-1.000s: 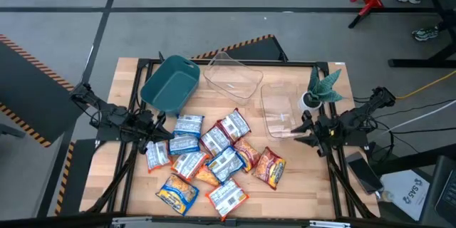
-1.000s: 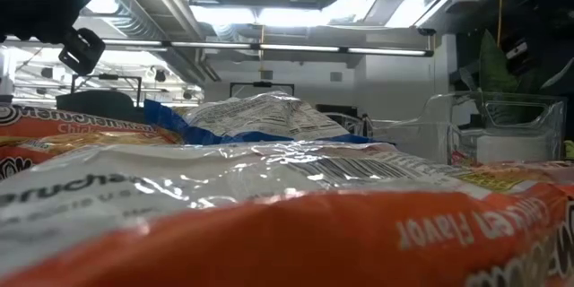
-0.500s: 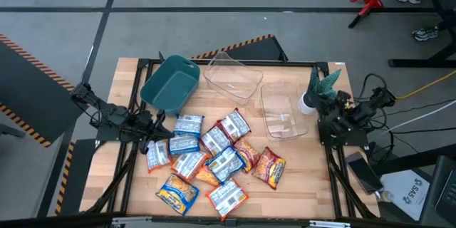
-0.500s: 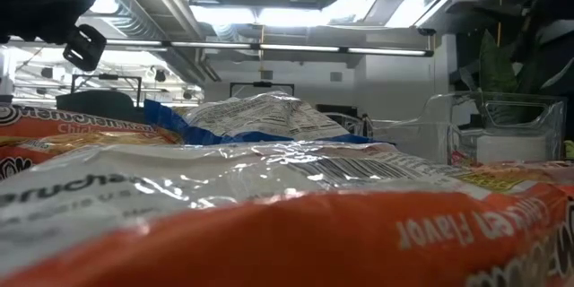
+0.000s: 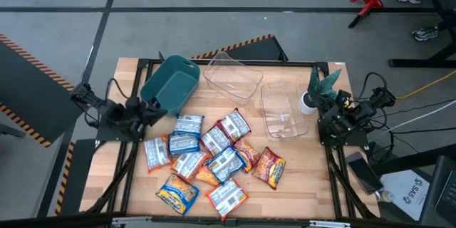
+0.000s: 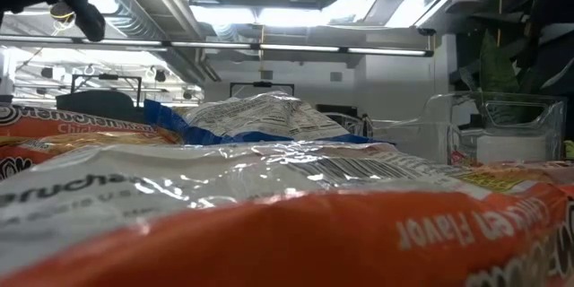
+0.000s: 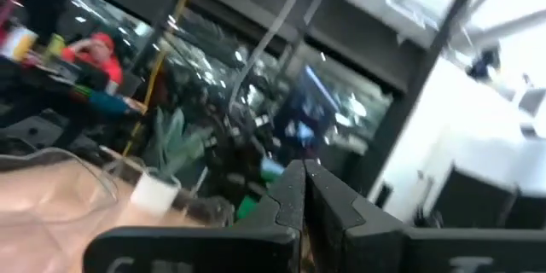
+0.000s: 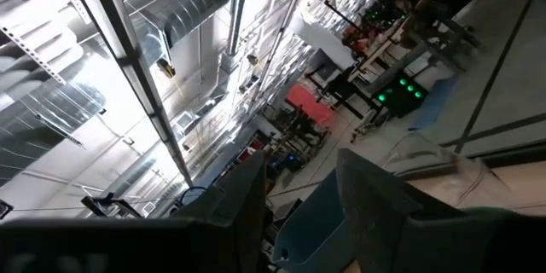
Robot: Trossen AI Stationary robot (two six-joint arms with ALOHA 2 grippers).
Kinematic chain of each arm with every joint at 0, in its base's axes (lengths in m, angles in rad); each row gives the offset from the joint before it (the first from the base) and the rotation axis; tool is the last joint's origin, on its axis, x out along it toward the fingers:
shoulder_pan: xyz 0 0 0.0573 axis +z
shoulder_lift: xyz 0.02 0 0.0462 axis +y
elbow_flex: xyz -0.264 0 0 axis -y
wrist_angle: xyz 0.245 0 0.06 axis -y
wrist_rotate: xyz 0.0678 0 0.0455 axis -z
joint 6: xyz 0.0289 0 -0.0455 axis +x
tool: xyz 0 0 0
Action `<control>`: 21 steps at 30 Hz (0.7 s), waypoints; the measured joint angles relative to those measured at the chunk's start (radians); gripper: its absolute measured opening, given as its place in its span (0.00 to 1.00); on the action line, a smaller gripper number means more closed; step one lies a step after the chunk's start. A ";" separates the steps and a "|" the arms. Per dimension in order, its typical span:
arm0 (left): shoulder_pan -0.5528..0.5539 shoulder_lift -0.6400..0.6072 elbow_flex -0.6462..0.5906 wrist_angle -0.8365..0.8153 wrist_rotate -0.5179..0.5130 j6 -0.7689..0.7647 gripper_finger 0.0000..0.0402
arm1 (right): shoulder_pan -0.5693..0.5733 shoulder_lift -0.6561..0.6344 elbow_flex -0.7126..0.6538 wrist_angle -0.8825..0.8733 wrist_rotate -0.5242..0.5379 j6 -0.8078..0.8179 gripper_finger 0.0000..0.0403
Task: Sort Maruchan noodles
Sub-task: Put the blue noodle pack into the blue bin
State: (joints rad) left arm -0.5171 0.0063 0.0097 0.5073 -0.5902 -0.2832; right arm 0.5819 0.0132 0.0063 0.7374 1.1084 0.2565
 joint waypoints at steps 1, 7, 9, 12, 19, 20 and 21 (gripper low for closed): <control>0.000 0.000 0.000 0.024 -0.001 -0.001 0.00 | 0.000 0.000 0.000 -0.002 0.000 0.000 0.33; 0.000 0.000 0.000 0.189 -0.012 -0.004 0.00 | 0.000 0.000 0.000 -0.006 -0.007 0.000 0.33; 0.000 0.001 0.000 0.243 -0.070 -0.030 0.00 | 0.000 0.000 0.000 -0.006 -0.025 0.000 0.33; 0.000 0.001 0.031 0.269 -0.130 -0.096 0.00 | 0.000 0.000 0.000 -0.010 -0.030 0.000 0.33; 0.000 0.159 0.242 0.267 -0.052 -0.108 0.00 | 0.000 0.003 0.001 -0.033 -0.036 -0.005 0.33; 0.000 0.207 0.284 0.266 -0.048 -0.082 0.00 | 0.000 0.003 0.001 -0.035 -0.035 -0.009 0.33; 0.000 0.257 0.326 0.265 -0.047 -0.049 0.00 | 0.000 0.003 0.001 -0.040 -0.035 -0.017 0.33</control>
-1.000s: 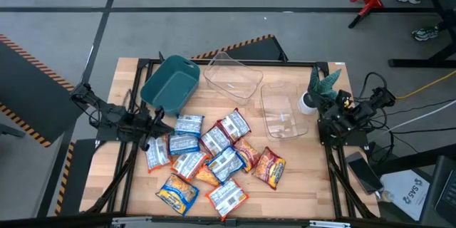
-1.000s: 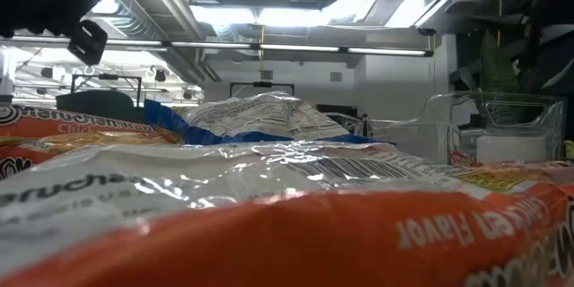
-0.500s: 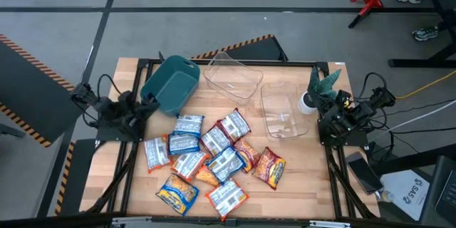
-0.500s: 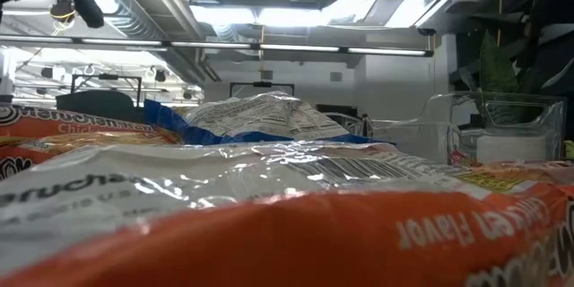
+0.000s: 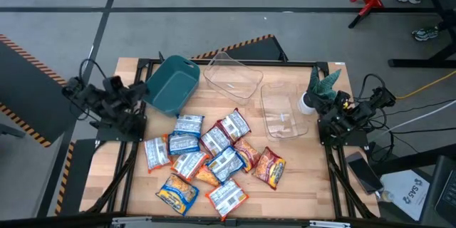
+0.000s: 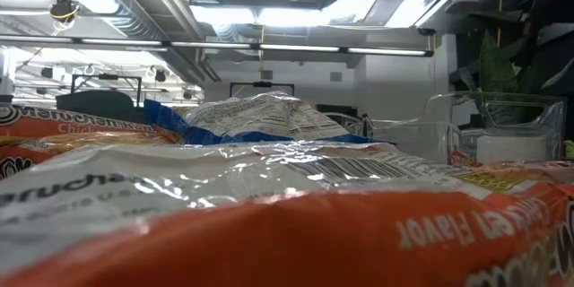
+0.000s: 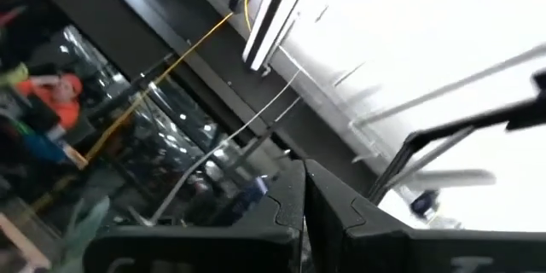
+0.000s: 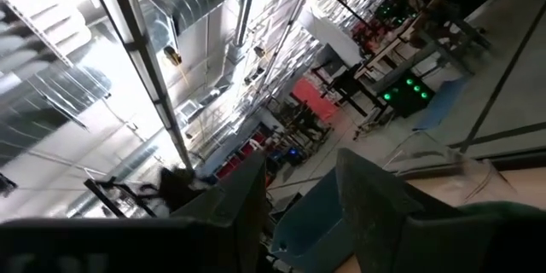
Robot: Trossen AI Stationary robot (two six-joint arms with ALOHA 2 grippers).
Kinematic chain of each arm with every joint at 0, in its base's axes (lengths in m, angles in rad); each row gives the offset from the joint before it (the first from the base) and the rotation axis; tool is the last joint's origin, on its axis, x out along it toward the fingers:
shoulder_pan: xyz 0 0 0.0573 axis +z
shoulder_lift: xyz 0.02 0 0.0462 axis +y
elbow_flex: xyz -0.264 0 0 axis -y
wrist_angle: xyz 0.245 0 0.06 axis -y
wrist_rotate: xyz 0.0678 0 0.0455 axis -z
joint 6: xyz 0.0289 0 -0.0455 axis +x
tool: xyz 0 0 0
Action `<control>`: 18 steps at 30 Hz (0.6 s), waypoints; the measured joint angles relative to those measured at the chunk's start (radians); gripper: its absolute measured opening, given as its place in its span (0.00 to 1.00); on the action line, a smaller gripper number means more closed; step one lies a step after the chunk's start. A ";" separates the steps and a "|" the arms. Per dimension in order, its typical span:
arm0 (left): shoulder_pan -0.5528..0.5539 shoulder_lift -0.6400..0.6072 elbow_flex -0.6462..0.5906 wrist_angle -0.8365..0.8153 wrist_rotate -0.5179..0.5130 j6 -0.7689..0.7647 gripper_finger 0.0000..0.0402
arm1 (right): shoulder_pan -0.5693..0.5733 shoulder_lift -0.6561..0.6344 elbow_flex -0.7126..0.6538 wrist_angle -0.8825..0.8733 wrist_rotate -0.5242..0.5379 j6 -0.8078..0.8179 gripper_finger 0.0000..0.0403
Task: Sort Maruchan noodles
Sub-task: Put the blue noodle pack into the blue bin
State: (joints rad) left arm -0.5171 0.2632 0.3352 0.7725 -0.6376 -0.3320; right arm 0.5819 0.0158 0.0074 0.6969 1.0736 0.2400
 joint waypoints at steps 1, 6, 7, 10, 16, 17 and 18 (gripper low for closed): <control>0.000 0.050 0.039 0.000 -0.002 0.042 0.00 | 0.000 0.000 0.000 -0.007 0.005 -0.008 0.33; 0.000 0.293 0.209 -0.035 -0.046 0.248 0.00 | 0.000 0.000 0.000 -0.082 0.040 -0.010 0.33; 0.000 0.334 0.234 -0.065 -0.078 0.278 0.00 | 0.000 0.000 0.000 -0.100 0.049 -0.009 0.33; 0.000 0.432 0.300 -0.212 -0.129 0.314 0.01 | 0.000 0.000 0.000 -0.130 0.077 -0.010 0.33; 0.005 0.577 0.399 -0.587 -0.118 0.204 0.10 | 0.000 0.000 0.001 -0.156 0.096 -0.010 0.34; 0.009 0.592 0.410 -0.619 -0.099 0.186 0.12 | 0.000 0.000 0.001 -0.155 0.096 -0.010 0.35; 0.013 0.602 0.416 -0.646 -0.078 0.169 0.15 | 0.000 0.000 0.001 -0.155 0.095 -0.010 0.36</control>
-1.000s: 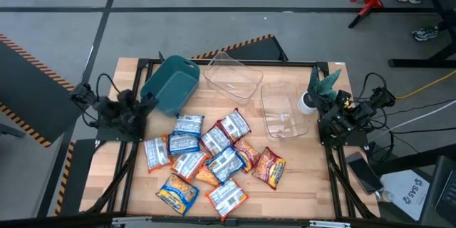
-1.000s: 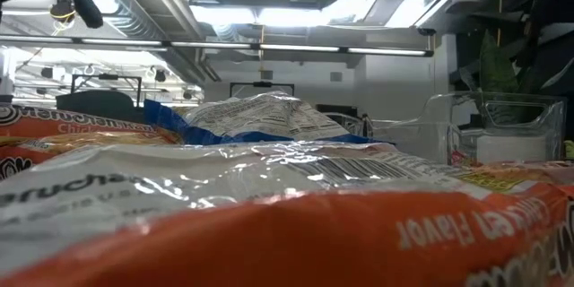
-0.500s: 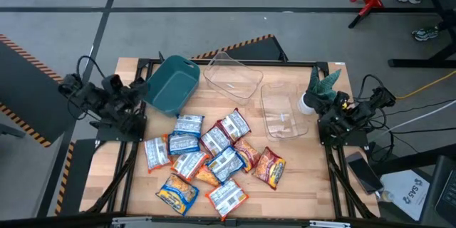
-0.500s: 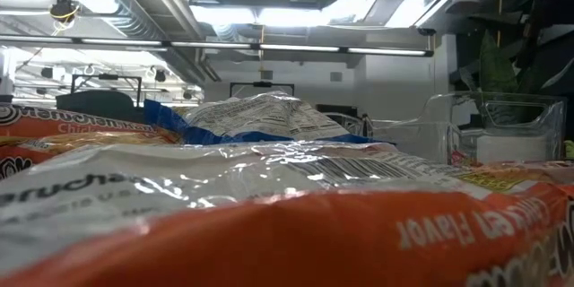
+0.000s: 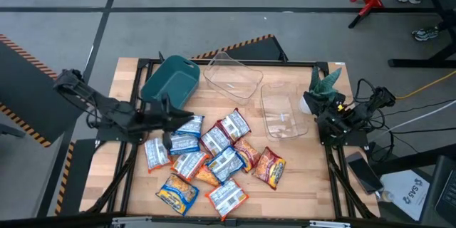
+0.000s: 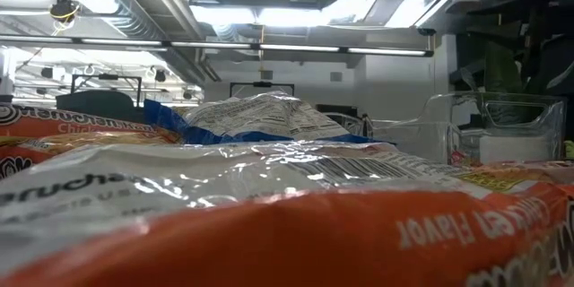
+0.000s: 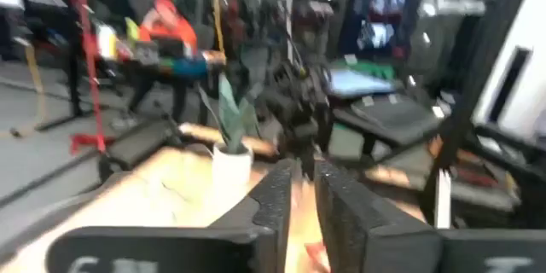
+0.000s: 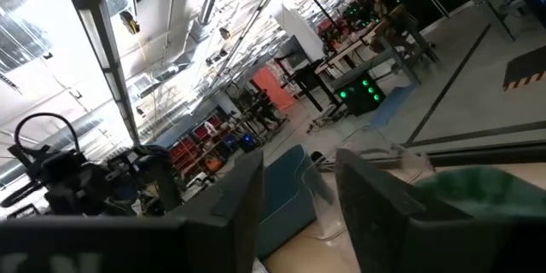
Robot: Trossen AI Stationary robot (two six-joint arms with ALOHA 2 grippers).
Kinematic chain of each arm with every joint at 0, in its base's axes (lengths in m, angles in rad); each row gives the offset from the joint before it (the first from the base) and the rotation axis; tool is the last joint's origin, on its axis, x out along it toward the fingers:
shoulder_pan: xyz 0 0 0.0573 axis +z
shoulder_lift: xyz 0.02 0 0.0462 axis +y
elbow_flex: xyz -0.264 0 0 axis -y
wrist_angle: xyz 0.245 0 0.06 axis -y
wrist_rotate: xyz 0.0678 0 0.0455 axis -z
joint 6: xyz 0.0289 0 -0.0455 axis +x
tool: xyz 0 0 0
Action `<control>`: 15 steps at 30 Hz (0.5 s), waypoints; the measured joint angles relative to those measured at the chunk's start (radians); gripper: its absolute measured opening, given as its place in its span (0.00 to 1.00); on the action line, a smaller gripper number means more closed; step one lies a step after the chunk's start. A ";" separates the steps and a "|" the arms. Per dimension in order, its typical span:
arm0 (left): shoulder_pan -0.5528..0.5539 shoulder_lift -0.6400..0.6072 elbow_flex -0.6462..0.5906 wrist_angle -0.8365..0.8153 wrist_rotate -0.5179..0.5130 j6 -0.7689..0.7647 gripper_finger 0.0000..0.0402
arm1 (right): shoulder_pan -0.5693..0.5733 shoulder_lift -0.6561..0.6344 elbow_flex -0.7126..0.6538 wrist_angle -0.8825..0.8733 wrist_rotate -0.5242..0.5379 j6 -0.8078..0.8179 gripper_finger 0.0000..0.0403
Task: Sort Maruchan noodles
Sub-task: Put the blue noodle pack into the blue bin
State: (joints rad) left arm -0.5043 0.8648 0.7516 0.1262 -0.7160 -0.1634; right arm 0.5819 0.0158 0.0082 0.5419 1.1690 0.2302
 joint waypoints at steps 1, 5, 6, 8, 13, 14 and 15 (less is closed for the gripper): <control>0.005 0.008 0.004 -0.016 0.017 -0.023 0.17 | 0.000 0.000 0.000 0.000 0.000 0.000 0.38; 0.036 0.032 0.006 -0.032 0.121 -0.119 0.26 | 0.000 0.000 0.000 0.001 -0.011 0.001 0.45; 0.042 0.038 0.007 -0.048 0.151 -0.147 0.28 | 0.000 0.000 0.000 0.001 -0.017 0.002 0.46; 0.055 0.060 0.007 -0.097 0.210 -0.213 0.32 | 0.000 0.000 0.000 0.001 -0.033 0.003 0.49; 0.106 0.165 0.007 -0.178 0.384 -0.417 0.37 | 0.000 0.000 0.000 0.001 -0.053 0.004 0.51; 0.118 0.188 0.007 -0.182 0.428 -0.460 0.37 | 0.000 0.000 0.000 0.002 -0.056 0.004 0.51; 0.129 0.214 0.007 -0.183 0.472 -0.496 0.37 | 0.000 0.000 0.000 0.002 -0.060 0.006 0.51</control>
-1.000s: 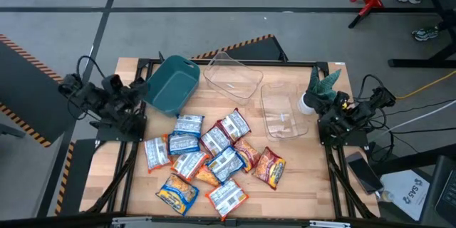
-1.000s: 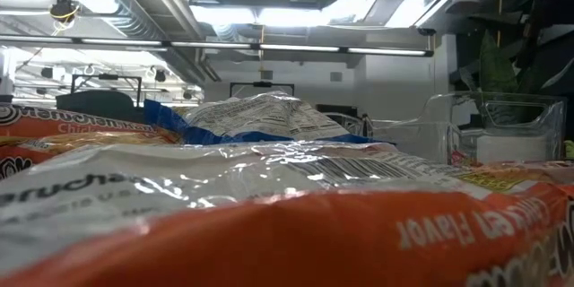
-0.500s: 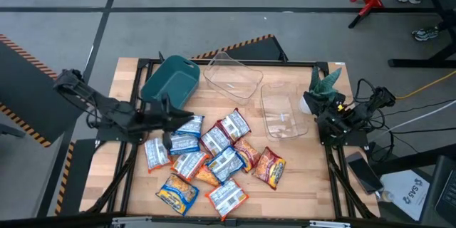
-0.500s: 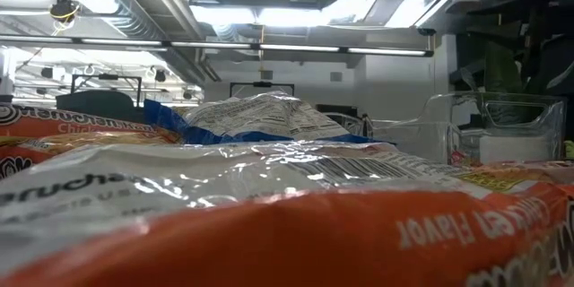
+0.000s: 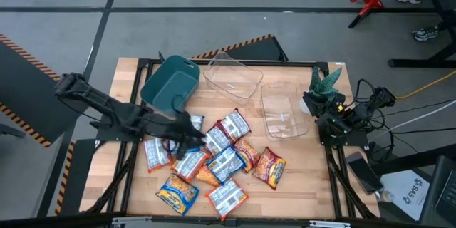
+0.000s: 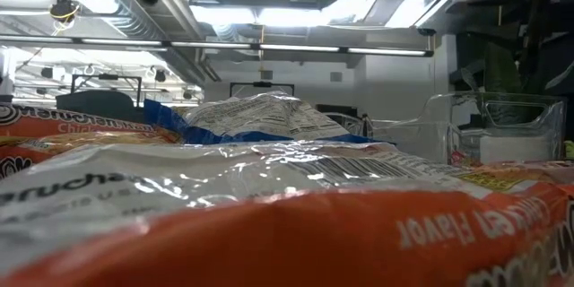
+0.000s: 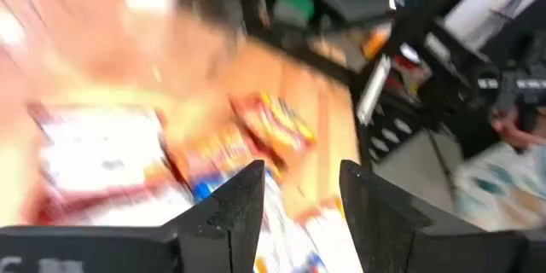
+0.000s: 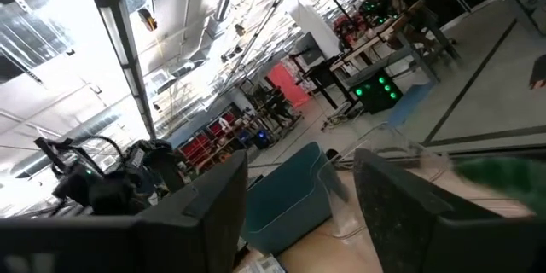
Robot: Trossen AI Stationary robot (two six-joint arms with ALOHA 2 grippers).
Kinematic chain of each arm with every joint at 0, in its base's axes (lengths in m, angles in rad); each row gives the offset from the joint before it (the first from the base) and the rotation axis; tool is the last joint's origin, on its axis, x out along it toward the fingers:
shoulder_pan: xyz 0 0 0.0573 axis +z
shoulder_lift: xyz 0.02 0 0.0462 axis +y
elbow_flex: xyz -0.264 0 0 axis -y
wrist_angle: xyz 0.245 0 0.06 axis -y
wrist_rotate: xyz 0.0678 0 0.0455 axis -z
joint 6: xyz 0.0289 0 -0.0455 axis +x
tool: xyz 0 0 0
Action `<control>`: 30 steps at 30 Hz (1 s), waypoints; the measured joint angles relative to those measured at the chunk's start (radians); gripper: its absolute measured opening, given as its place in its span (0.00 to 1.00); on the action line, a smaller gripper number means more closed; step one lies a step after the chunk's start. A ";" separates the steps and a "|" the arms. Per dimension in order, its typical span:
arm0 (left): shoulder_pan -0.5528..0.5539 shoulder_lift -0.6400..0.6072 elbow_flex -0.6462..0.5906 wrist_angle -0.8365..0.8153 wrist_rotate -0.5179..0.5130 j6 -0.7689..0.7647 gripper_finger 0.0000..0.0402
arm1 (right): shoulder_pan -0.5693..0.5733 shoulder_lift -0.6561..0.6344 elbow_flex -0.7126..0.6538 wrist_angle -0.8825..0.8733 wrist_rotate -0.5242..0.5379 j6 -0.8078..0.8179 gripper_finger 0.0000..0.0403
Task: Sort Maruchan noodles
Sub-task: Put the blue noodle pack into the blue bin
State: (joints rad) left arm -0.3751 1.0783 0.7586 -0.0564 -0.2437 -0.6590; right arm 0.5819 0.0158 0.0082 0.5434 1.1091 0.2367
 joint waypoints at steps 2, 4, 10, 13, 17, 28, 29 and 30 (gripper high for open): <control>0.019 0.052 0.000 -0.006 0.074 -0.047 0.37 | 0.000 0.000 0.000 0.000 -0.002 0.006 0.51; 0.033 0.103 0.000 -0.005 0.115 -0.070 0.37 | 0.000 0.000 0.000 0.000 -0.002 0.014 0.51; 0.057 0.234 0.000 -0.005 0.127 -0.175 0.37 | 0.000 0.000 0.000 0.000 -0.002 0.026 0.51; 0.056 0.286 0.011 -0.010 0.127 -0.227 0.37 | 0.000 0.000 0.000 0.000 -0.003 0.027 0.51; 0.036 0.379 0.077 -0.021 0.112 -0.249 0.37 | 0.000 0.000 0.000 -0.001 -0.003 0.028 0.51; 0.015 0.601 0.197 -0.124 0.124 -0.326 0.39 | 0.000 0.000 0.000 -0.024 -0.074 0.028 0.51; 0.015 0.603 0.198 -0.124 0.124 -0.334 0.40 | 0.000 0.000 0.000 -0.023 -0.073 0.028 0.51; 0.015 0.604 0.198 -0.123 0.126 -0.337 0.41 | 0.000 0.000 0.000 -0.023 -0.074 0.028 0.51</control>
State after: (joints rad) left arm -0.3603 1.6821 0.9569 -0.1792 -0.1180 -0.9960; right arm 0.5819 0.0158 0.0082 0.5199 1.0353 0.2649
